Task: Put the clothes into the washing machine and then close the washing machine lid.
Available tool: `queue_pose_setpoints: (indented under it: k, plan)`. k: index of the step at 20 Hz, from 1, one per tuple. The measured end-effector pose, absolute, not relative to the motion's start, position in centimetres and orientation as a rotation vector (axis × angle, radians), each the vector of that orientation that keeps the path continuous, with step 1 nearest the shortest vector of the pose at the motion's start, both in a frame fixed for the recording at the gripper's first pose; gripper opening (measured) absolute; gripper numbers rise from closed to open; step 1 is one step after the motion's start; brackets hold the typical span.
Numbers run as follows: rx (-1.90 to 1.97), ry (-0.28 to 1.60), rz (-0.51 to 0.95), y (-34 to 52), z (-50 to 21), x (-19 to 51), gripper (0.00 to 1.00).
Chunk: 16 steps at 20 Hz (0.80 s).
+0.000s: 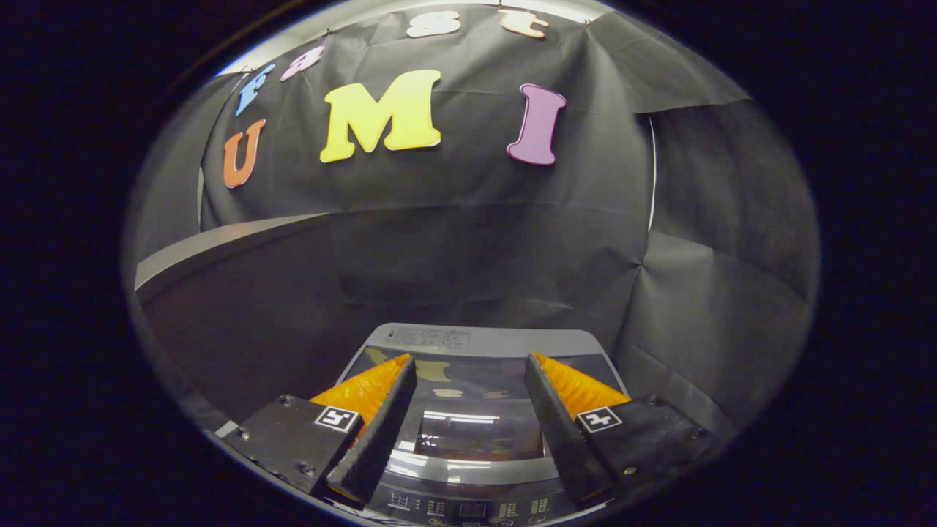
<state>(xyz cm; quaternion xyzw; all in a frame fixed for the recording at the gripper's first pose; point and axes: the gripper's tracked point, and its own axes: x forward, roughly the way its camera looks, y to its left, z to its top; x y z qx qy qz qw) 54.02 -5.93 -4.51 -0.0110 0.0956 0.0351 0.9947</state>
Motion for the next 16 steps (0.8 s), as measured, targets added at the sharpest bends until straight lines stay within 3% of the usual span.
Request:
queue_pose_setpoints:
  k: [8, 16]
  plan:
    - [0.016, 0.256, 0.127, -3.9, -6.6, 48.2, 0.94]
    - [0.06, 0.238, 0.093, -2.8, -8.4, 30.5, 0.94]
